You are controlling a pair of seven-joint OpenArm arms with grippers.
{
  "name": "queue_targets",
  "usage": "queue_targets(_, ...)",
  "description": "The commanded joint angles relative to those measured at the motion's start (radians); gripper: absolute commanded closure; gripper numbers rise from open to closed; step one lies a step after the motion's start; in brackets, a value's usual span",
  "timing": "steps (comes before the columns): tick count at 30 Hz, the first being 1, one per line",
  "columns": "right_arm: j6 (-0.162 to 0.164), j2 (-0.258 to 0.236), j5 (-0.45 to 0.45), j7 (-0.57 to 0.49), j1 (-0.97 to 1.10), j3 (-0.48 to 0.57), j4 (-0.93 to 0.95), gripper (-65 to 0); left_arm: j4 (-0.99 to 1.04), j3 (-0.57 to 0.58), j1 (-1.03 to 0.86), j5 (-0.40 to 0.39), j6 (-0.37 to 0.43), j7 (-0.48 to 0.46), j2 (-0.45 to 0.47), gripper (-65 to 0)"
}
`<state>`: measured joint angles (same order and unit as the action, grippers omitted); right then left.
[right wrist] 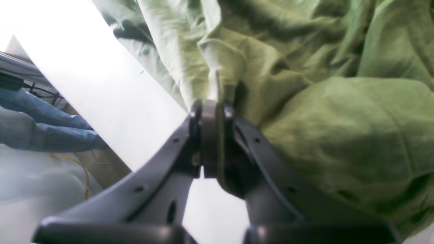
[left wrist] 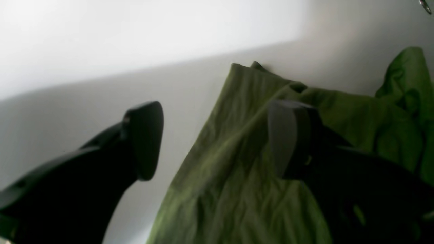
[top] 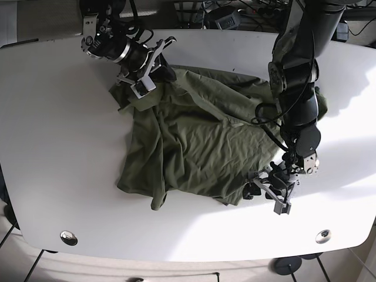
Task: Fold the T-shirt properly
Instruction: 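Grasp the shirt hem with both grippers, then lift the hem with both grippers and lay the shirt flat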
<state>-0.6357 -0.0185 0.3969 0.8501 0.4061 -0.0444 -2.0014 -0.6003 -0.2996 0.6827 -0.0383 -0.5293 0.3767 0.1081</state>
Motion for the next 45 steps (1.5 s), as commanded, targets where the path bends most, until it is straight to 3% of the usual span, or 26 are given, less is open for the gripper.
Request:
queue_targets(1, -0.003, 0.001, 0.02, -0.022, -0.008, -0.001, -0.022, -1.9, 0.156, 0.023, 0.096, -0.013, -0.004, -0.095, 0.006, -43.9)
queue_targets(5, -0.003, 0.004, 0.02, -0.022, -0.022, -0.001, -0.022, -1.9, 0.342, 0.127, 0.136, -0.018, -0.004, -0.138, 0.003, -44.0)
queue_targets(11, -0.002, 0.005, 0.014, -0.065, -0.031, -0.002, -0.019, -1.9, 0.362, 0.238, 0.093, -0.015, -0.005, -0.135, -0.025, -42.8)
queue_targets(13, -0.002, 0.005, 0.014, -0.07, -0.034, -0.002, -0.017, -1.9, 0.362, 0.277, 0.093, -0.015, -0.005, -0.135, -0.026, -33.8)
queue_targets(17, -0.002, 0.005, 0.012, -0.071, -0.039, -0.002, -0.017, -1.9, 0.309, 0.294, 0.087, -0.008, 0.011, -0.137, -0.021, 0.0)
queue_targets(20, 0.0, 0.007, 0.02, -0.071, -0.052, -0.044, -0.017, -1.9, 0.214, 0.333, 0.053, 0.065, 0.067, -0.135, -0.02, 0.0)
queue_targets(22, 0.0, 0.007, 0.02, -0.073, -0.069, -0.068, -0.019, -1.9, 0.075, 0.33, -0.005, 0.064, 0.056, -0.107, -0.009, 0.0)
queue_targets(26, 0.0, 0.007, 0.02, -0.065, -0.158, -0.151, -0.017, -1.9, -0.34, 0.211, -0.113, 0.039, 0.028, 0.15, 0.037, 0.0)
queue_targets(30, 0.0, 0.001, 0.012, -0.038, -0.301, -0.214, -0.015, -1.9, -0.542, 0.201, -0.146, 0.044, 0.021, 0.219, 0.043, 0.0)
queue_targets(35, -0.003, -0.056, 0.012, 0.119, -0.543, -0.248, -0.006, -1.9, -0.663, 0.153, -0.128, 0.038, 0.022, 0.319, 0.068, 0.0)
queue_targets(39, -0.005, -0.123, 0.012, 0.119, -0.752, -0.243, 0.132, -1.9, -0.771, 0.15, -0.037, 0.039, 0.022, 0.425, 0.072, 0.0)
queue_targets(45, -0.003, -0.202, 0.012, 0.116, -1.076, -0.242, 0.371, -1.9, -0.78, 0.147, 0.157, 0.041, 0.024, 0.491, 0.112, 0.0)
